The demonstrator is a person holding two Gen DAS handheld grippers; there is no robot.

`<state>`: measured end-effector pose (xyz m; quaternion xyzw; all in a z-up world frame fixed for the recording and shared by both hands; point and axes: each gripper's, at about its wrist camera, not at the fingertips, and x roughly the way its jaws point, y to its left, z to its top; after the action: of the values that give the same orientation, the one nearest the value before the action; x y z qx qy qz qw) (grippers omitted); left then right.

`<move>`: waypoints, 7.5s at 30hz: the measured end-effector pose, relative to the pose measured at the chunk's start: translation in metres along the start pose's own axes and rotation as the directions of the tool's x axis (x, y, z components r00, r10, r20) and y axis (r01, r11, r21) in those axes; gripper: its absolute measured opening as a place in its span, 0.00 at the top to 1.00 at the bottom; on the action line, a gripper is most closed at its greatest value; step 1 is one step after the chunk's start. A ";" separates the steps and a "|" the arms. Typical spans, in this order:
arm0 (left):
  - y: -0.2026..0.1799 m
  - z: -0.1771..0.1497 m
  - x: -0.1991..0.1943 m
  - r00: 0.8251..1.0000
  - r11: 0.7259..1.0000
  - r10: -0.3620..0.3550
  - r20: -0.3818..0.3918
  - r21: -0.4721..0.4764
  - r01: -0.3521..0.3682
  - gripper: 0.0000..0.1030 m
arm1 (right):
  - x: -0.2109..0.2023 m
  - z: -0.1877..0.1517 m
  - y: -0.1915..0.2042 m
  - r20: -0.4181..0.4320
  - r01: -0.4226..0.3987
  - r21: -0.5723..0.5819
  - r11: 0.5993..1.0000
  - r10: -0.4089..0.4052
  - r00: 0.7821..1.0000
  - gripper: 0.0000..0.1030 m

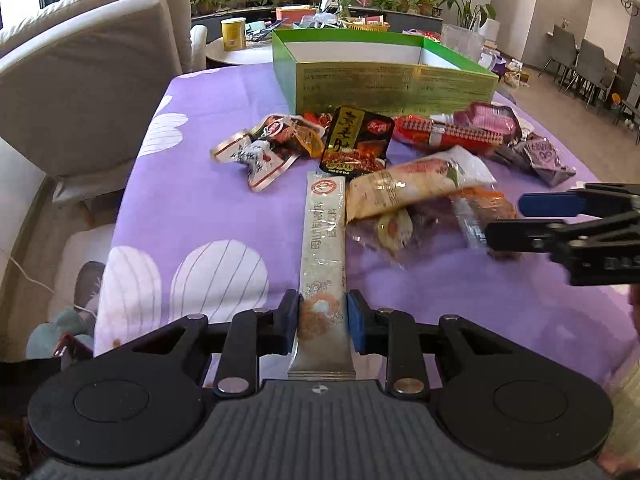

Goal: Organize snacks
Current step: 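Grasp the long white stick packet with the left gripper while the right gripper returns to the pile, then grasp the clear bag of orange snacks with the right gripper while the left gripper holds the stick packet, then carry both packets into the green box and open both grippers to release them, then grasp the red cake-picture packet with the left gripper while the right gripper reaches the beige pastry packet, then lift the beige pastry packet with the right gripper while the left gripper carries the red packet toward the box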

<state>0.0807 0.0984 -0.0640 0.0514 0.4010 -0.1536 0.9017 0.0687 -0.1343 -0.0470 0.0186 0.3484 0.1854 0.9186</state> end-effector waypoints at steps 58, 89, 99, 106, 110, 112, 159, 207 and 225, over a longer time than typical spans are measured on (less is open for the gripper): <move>-0.001 0.042 -0.016 0.979 0.995 0.030 0.201 -0.100 -0.010 0.78 | -0.005 -0.030 0.010 0.078 0.167 -0.037 0.985 -0.163 0.984 0.39; -0.007 0.052 -0.025 0.968 0.997 0.011 0.249 -0.073 0.008 0.78 | -0.027 -0.012 -0.013 0.191 0.040 0.040 0.998 -0.046 0.980 0.49; -0.020 0.097 -0.024 0.945 0.999 -0.009 0.326 -0.030 0.019 0.78 | -0.038 0.030 -0.027 0.319 0.090 0.001 0.996 -0.086 0.944 0.49; -0.028 0.146 -0.003 0.932 1.000 -0.014 0.361 -0.012 0.019 0.78 | -0.027 0.081 -0.047 0.404 0.129 -0.012 0.992 -0.113 0.908 0.49; -0.026 0.173 0.020 0.938 1.000 -0.006 0.347 -0.020 0.014 0.78 | -0.012 0.106 -0.064 0.410 0.143 -0.007 0.990 -0.128 0.903 0.49; -0.024 0.186 0.033 0.941 1.000 0.008 0.338 -0.025 0.001 0.78 | -0.001 0.117 -0.073 0.402 0.146 -0.003 0.989 -0.132 0.906 0.49; 0.053 0.109 0.106 0.998 0.977 0.045 0.040 -0.211 -0.036 0.68 | -0.028 0.070 -0.084 0.281 0.199 0.093 0.975 -0.218 0.935 0.49; 0.026 0.042 0.040 0.997 0.987 0.042 0.069 -0.158 -0.030 0.62 | 0.002 -0.007 0.016 -0.143 -0.345 -0.434 0.833 0.314 0.939 0.48; 0.027 0.054 0.032 0.993 0.952 0.111 0.051 -0.292 -0.091 0.54 | 0.037 0.001 0.024 -0.029 -0.029 0.011 1.000 0.029 0.999 0.49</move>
<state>0.1472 0.1053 -0.0521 -0.0658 0.3855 -0.0487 0.9191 0.0871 -0.0983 -0.0656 0.0257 0.3625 0.1972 0.9105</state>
